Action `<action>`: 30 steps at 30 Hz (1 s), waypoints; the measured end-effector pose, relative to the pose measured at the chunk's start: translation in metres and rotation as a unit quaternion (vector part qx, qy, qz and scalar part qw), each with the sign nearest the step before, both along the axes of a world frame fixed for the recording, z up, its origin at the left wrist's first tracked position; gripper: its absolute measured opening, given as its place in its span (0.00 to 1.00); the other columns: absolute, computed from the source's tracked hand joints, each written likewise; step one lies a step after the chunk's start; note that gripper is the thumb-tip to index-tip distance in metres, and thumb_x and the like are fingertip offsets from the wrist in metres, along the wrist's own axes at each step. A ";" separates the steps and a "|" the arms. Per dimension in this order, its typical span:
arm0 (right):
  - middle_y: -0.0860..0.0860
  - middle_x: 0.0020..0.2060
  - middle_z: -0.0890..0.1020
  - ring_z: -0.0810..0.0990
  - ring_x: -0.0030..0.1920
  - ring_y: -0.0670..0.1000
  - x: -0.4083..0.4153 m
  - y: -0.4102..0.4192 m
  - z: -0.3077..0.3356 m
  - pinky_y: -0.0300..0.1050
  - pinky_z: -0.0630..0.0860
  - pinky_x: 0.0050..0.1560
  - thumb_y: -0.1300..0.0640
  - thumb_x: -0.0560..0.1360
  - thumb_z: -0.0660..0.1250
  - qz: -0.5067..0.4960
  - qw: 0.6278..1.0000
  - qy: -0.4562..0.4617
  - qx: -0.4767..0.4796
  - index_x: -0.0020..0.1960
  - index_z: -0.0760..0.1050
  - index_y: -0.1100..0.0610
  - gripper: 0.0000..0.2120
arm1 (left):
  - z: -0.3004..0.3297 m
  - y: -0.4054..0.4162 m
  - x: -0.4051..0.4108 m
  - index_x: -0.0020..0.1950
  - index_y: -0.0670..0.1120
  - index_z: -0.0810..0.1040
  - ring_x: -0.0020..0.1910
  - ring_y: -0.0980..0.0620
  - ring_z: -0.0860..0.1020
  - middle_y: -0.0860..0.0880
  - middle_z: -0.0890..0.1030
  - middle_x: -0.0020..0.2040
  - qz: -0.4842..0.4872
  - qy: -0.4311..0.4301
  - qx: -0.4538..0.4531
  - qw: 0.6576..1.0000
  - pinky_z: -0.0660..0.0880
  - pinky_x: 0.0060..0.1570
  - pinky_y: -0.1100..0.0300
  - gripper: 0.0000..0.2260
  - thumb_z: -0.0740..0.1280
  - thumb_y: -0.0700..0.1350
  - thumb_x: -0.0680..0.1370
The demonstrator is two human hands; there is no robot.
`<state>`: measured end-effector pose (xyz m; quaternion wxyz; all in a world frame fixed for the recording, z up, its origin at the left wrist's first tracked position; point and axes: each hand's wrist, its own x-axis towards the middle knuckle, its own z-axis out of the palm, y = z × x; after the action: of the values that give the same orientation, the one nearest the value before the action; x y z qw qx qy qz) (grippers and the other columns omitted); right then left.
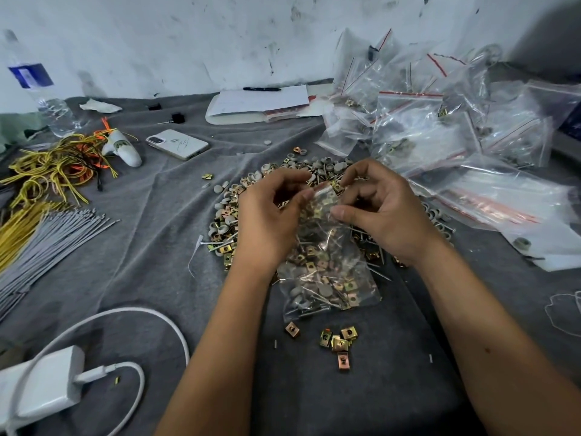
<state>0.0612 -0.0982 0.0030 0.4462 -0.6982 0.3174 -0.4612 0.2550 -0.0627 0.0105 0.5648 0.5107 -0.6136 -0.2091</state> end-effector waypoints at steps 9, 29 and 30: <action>0.52 0.43 0.86 0.83 0.44 0.45 0.004 -0.002 -0.001 0.38 0.79 0.47 0.58 0.79 0.72 -0.064 0.997 0.028 -0.045 0.50 0.84 0.56 0.03 | -0.006 -0.003 -0.002 0.53 0.40 0.84 0.49 0.50 0.83 0.49 0.85 0.48 -0.002 -0.158 -0.109 0.981 0.80 0.51 0.48 0.06 0.73 0.34 0.77; 0.46 0.41 0.84 0.83 0.43 0.46 0.008 0.004 0.001 0.41 0.78 0.45 0.60 0.77 0.74 -0.107 0.973 0.113 -0.170 0.49 0.84 0.57 0.02 | -0.011 -0.003 -0.005 0.52 0.44 0.84 0.45 0.61 0.84 0.58 0.84 0.44 -0.018 -0.076 -0.061 0.995 0.81 0.48 0.66 0.09 0.79 0.38 0.74; 0.45 0.41 0.84 0.83 0.43 0.46 0.008 0.005 0.001 0.41 0.79 0.45 0.60 0.77 0.74 -0.108 0.973 0.110 -0.169 0.49 0.84 0.57 0.02 | -0.011 -0.003 -0.006 0.51 0.45 0.84 0.45 0.61 0.85 0.57 0.85 0.44 -0.019 -0.068 -0.057 0.996 0.81 0.47 0.66 0.09 0.79 0.38 0.74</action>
<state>0.0690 -0.0936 0.0044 0.2316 -0.7718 0.3554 -0.4737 0.2493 -0.0656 -0.0001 0.5455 0.4790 -0.6714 -0.1492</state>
